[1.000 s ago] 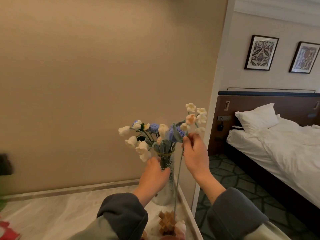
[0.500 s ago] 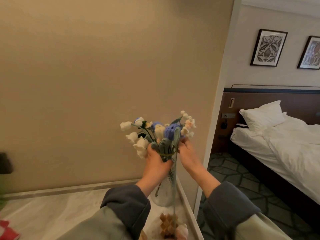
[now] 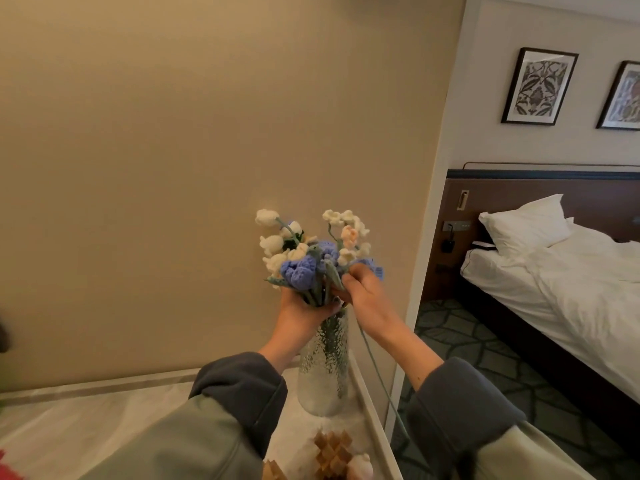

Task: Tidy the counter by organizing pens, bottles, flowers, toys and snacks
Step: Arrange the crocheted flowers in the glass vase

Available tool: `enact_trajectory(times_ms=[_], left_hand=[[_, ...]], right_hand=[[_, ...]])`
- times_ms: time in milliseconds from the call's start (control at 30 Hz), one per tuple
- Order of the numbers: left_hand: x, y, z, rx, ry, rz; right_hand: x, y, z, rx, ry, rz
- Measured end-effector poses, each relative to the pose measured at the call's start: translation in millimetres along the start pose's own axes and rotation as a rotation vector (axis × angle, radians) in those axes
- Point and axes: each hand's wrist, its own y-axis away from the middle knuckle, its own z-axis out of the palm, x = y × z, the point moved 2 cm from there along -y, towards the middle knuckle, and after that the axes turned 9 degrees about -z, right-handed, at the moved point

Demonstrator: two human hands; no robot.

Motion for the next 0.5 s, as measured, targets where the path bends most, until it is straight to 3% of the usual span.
enact_trajectory(times_ms=[200, 500], left_hand=[[-4, 1, 6, 0.089, -0.027, -0.095], [2, -4, -3, 0.048, -0.013, -0.022]], right_hand=[[-4, 3, -5, 0.002, 0.015, -0.029], [-25, 7, -19, 0.348, 0.008, -0.209]])
